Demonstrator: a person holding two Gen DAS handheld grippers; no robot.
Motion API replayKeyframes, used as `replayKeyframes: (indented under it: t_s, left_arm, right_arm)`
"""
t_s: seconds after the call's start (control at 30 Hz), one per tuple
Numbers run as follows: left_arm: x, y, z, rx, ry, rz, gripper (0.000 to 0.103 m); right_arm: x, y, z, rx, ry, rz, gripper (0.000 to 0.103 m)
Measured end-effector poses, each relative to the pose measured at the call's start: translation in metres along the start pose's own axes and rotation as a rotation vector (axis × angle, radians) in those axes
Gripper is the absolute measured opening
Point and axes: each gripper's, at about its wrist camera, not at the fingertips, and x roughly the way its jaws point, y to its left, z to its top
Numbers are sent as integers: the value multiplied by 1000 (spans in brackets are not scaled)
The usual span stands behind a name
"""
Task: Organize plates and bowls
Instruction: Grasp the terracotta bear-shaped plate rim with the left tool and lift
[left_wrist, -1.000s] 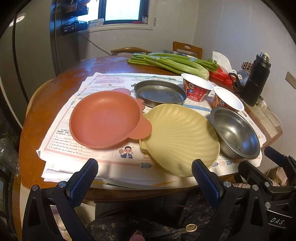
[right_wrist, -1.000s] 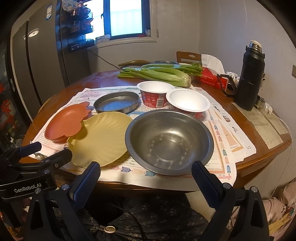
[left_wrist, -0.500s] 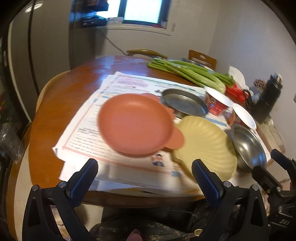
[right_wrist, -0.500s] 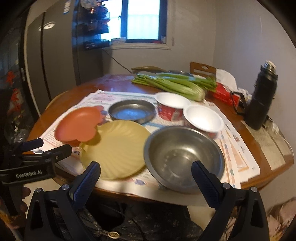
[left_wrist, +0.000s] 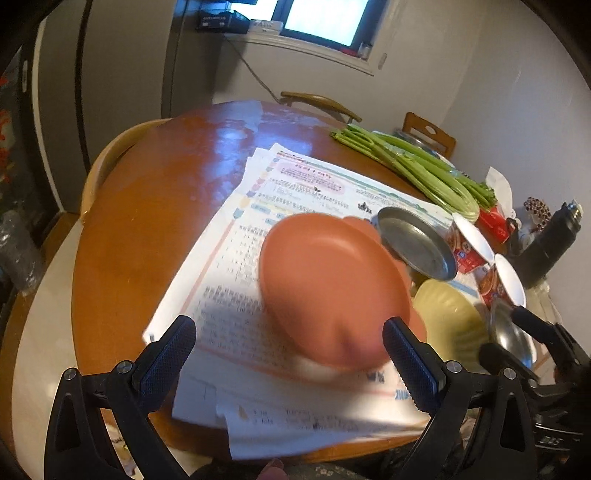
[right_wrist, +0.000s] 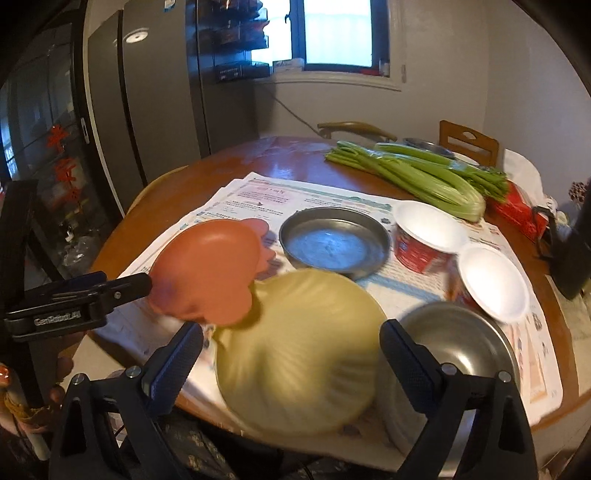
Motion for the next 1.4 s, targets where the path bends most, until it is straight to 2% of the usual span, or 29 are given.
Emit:
replayKeyframes:
  t_s: [0.1, 0.3, 0.4, 0.47, 0.53, 0.7, 1.0, 1.17, 1.23, 1.33, 1.4]
  left_arm:
    - [2, 1, 11, 19, -6, 17, 101]
    - [15, 9, 26, 20, 14, 27, 101]
    - [23, 13, 30, 8, 29, 24, 101]
    - [30, 15, 33, 5, 45, 16, 101]
    - [38, 15, 36, 14, 59, 25, 101]
    - [57, 14, 39, 18, 118, 24, 101]
    - [71, 10, 39, 34, 136, 42, 101]
    - [81, 7, 37, 32, 159, 50, 86]
    - [82, 5, 36, 45, 159, 56, 85]
    - [83, 2, 36, 55, 158, 49, 77]
    - [83, 1, 36, 54, 162, 28, 68]
  right_arm:
    - [18, 2, 17, 1, 36, 47, 96]
    - [44, 14, 30, -64, 78, 8, 94]
    - [55, 24, 31, -108, 86, 12, 88]
    - [62, 26, 30, -110, 105, 19, 86]
    - [73, 28, 31, -105, 135, 37, 80]
    - [94, 31, 34, -86, 182, 56, 71]
    - [106, 35, 40, -107, 180, 57, 68]
    - [107, 40, 38, -130, 168, 57, 67]
    - [108, 42, 38, -130, 164, 70, 67]
    - [109, 45, 37, -134, 165, 89, 67]
    - [110, 47, 36, -136, 164, 96, 67]
